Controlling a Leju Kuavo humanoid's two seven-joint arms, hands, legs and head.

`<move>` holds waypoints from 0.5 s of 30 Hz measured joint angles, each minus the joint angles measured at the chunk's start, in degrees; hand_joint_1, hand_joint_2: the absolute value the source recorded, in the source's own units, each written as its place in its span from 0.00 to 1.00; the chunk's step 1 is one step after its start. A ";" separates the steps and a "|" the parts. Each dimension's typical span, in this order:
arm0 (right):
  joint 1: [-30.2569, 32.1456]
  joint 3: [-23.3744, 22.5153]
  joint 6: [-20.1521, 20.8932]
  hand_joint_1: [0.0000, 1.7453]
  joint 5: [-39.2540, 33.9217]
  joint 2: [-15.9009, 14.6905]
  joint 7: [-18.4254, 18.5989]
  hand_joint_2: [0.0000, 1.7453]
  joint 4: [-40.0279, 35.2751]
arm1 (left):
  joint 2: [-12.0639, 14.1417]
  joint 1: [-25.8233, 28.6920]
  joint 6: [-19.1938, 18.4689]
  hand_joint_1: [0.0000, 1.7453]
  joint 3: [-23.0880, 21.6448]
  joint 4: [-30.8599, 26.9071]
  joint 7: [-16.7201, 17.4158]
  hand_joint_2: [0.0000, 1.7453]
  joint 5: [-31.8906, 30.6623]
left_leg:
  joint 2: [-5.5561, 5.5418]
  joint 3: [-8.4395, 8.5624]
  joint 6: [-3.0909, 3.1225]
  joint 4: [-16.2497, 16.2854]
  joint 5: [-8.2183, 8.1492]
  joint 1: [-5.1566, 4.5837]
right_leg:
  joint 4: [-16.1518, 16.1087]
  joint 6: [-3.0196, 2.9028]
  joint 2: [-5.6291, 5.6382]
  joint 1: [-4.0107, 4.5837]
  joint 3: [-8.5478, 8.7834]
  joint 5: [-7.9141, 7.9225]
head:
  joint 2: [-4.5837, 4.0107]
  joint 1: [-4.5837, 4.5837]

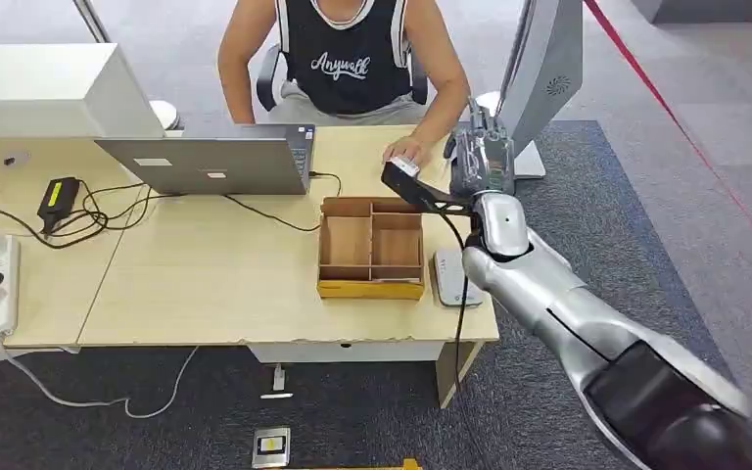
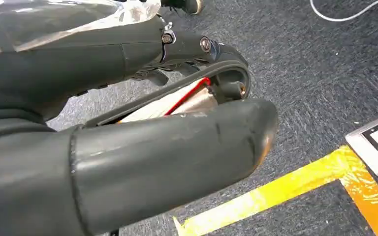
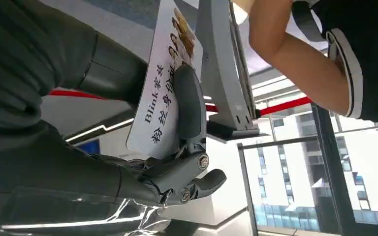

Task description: Pass the card to the sensor for recognition and then transmit it.

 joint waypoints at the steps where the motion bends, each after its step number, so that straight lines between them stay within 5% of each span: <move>1: 0.44 0.00 0.00 1.00 -0.42 -0.15 -0.15 1.00 0.00 | 0.00 0.06 0.02 0.00 0.00 0.00 -0.02 0.00 0.09 | 0.00 0.01 0.00 0.00 0.00 0.00 | 0.00 0.00 0.00 0.00 0.00 0.00 | 0.00 -0.02; 15: 9.70 -0.09 0.11 1.00 -4.50 -4.83 0.26 1.00 -1.31 | 0.46 1.73 0.44 0.00 0.07 0.39 -0.55 0.00 1.95 | 0.00 -0.01 0.00 0.00 -0.02 0.00 | -0.01 0.00 0.01 0.00 -0.01 0.00 | 0.00 0.00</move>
